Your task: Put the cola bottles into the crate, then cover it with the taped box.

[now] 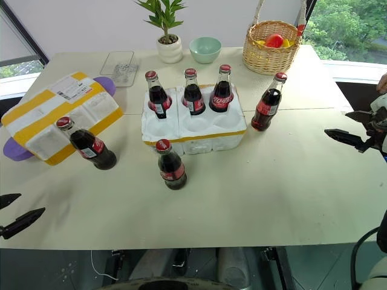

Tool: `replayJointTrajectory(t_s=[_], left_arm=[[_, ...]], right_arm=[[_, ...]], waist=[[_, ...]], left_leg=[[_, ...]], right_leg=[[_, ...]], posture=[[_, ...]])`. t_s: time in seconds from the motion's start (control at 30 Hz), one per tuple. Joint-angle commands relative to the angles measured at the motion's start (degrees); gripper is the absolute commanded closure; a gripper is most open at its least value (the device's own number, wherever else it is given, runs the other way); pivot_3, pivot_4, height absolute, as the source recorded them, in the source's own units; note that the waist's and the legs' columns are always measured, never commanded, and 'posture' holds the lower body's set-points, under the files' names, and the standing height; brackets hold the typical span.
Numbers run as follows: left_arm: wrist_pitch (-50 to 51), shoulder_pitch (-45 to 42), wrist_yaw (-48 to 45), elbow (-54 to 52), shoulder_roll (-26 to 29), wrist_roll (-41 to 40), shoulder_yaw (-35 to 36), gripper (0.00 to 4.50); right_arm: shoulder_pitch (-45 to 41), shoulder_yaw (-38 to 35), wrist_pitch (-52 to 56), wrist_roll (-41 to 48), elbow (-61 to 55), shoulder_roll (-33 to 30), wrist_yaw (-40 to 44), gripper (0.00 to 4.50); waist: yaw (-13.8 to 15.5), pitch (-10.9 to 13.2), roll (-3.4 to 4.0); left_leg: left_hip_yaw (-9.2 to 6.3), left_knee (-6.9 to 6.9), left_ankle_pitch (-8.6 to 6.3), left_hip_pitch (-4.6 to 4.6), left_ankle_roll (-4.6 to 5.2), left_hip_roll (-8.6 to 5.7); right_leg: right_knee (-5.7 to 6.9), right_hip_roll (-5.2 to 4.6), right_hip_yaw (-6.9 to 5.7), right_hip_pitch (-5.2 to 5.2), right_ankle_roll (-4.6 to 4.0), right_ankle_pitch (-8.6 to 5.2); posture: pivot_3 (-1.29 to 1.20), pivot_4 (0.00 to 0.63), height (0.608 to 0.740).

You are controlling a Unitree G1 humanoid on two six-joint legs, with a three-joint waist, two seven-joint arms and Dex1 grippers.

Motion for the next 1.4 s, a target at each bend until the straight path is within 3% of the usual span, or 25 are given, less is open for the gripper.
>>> replayJointTrajectory(t_s=[0.03, 0.67, 0.9, 1.1, 1.27, 1.4], left_arm=[[-0.92, -0.12, -0.22, -0.08, 0.12, -0.1, 1.59, 0.04], [1.82, -3.66, 0.66, 0.93, 0.45, -1.76, 1.95, 0.04], [9.41, -10.31, 2.55, -3.02, 2.18, -10.59, 3.39, 0.04], [10.99, -18.58, 2.41, -2.83, 5.46, -10.93, -3.66, 0.04], [9.36, -26.39, 1.5, -0.65, 6.93, -8.03, -13.4, 0.04], [5.51, -33.31, 0.74, 5.19, 7.18, -3.39, -20.73, 0.04]], right_arm=[[-1.25, -0.87, -1.28, 0.06, 0.27, -0.64, -0.16, 0.0], [-0.2, -1.56, -0.07, 0.93, 0.38, -0.63, 1.17, 0.0], [-3.32, -1.87, 5.67, 3.03, -3.36, -3.1, 7.86, 0.0], [1.27, -3.65, 23.93, 12.8, -26.95, -5.4, 17.61, 0.0], [12.51, -10.69, 39.97, 25.05, -52.89, -5.71, 16.38, 0.0], [18.27, -16.07, 47.72, 31.95, -67.29, -4.61, 11.77, 0.0]], waist=[[-0.01, 0.0, 0.0], [-0.03, 0.0, 0.01], [0.05, 0.02, 0.04], [0.03, 0.06, 0.17], [0.36, 0.05, 0.16], [0.45, 0.04, 0.17]], left_leg=[[0.0, 0.0, 0.0, 0.0, 0.0, 0.0], [0.01, 0.01, 0.0, 0.0, 0.0, -0.01], [0.01, 0.03, 0.0, 0.0, 0.0, -0.01], [0.01, 0.01, 0.01, 0.0, -0.01, -0.01], [-0.02, 0.06, 0.0, -0.01, -0.01, -0.01], [-0.01, 0.06, 0.0, -0.01, -0.01, -0.02]], right_leg=[[0.0, 0.0, 0.0, 0.0, 0.0, 0.0], [0.03, 0.0, 0.0, -0.01, 0.0, 0.0], [0.06, 0.01, 0.0, -0.01, 0.02, 0.01], [0.14, 0.02, 0.0, -0.08, 0.06, 0.04], [0.17, 0.02, 0.0, -0.07, 0.22, 0.12], [0.19, -0.01, 0.01, -0.08, 0.22, 0.12]], posture=[[0.0, 0.15, 0.732], [0.0, 0.15, 0.732], [0.0, 0.15, 0.732], [0.0, 0.15, 0.732], [0.0, 0.15, 0.732], [0.0, 0.15, 0.732]])
